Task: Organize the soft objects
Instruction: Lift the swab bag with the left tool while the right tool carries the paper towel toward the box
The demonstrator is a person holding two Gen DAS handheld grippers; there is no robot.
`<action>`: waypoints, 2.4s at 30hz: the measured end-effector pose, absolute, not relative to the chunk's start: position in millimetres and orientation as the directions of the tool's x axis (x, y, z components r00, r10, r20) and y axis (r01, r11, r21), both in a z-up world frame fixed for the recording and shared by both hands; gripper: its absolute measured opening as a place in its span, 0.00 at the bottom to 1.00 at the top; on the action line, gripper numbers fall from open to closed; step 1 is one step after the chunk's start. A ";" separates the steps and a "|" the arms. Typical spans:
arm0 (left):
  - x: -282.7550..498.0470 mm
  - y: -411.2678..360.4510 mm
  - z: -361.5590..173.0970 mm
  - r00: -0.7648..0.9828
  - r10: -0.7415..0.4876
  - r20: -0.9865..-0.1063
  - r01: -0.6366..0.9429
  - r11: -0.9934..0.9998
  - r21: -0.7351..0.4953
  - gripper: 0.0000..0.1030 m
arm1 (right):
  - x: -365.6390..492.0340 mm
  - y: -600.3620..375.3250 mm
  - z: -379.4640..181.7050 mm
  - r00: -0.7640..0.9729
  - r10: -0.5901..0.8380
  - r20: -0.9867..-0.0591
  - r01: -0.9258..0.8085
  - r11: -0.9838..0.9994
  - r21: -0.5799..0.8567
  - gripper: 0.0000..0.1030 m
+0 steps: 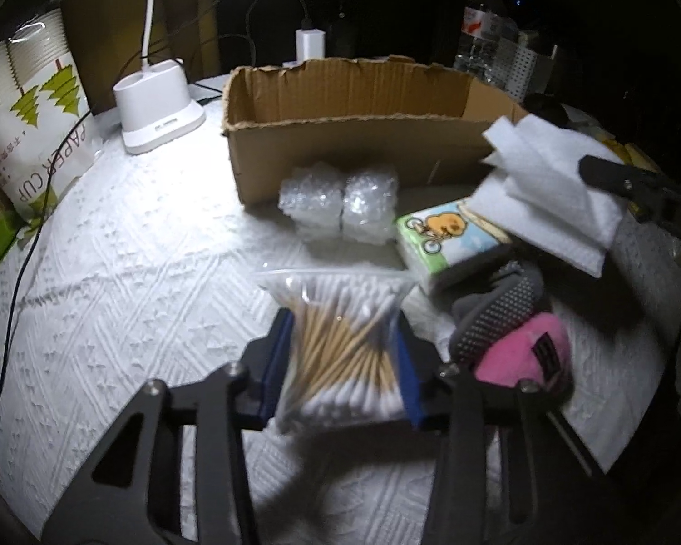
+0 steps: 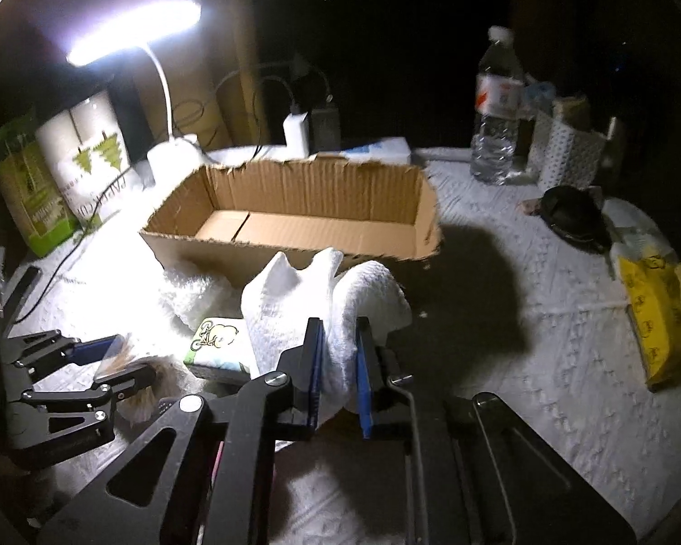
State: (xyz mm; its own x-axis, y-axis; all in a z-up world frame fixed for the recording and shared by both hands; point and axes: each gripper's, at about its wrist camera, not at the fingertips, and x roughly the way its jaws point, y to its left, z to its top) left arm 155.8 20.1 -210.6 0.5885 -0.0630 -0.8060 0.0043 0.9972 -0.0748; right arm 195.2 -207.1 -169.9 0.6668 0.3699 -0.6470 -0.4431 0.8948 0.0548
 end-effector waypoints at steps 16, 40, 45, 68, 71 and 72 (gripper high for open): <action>133.6 4.4 -175.5 0.651 -0.073 -0.755 0.038 0.997 -0.063 0.41 | 179.6 -268.9 -188.5 0.668 0.279 -0.690 -0.342 0.938 0.048 0.57; 127.1 8.7 -161.2 0.679 -0.070 -0.731 0.023 0.997 -0.074 0.41 | 196.9 -231.1 -200.2 0.603 0.427 -0.674 -0.455 0.878 0.149 0.08; 129.6 3.5 -154.1 0.689 -0.084 -0.720 0.044 0.996 -0.074 0.41 | 186.1 -240.7 -174.9 0.630 0.460 -0.626 -0.471 0.867 0.163 0.06; 163.9 11.0 -96.9 0.785 -0.099 -0.611 0.051 0.994 -0.096 0.41 | 191.9 -251.1 -67.3 0.733 0.523 -0.435 -0.540 0.836 0.095 0.05; 171.6 10.6 -94.0 0.792 -0.099 -0.603 0.051 0.994 -0.096 0.41 | 198.4 -247.8 -54.8 0.741 0.531 -0.411 -0.552 0.830 0.080 0.04; 174.0 10.2 -93.5 0.794 -0.099 -0.600 0.051 0.994 -0.097 0.41 | 200.6 -246.9 -51.4 0.742 0.534 -0.405 -0.555 0.828 0.075 0.04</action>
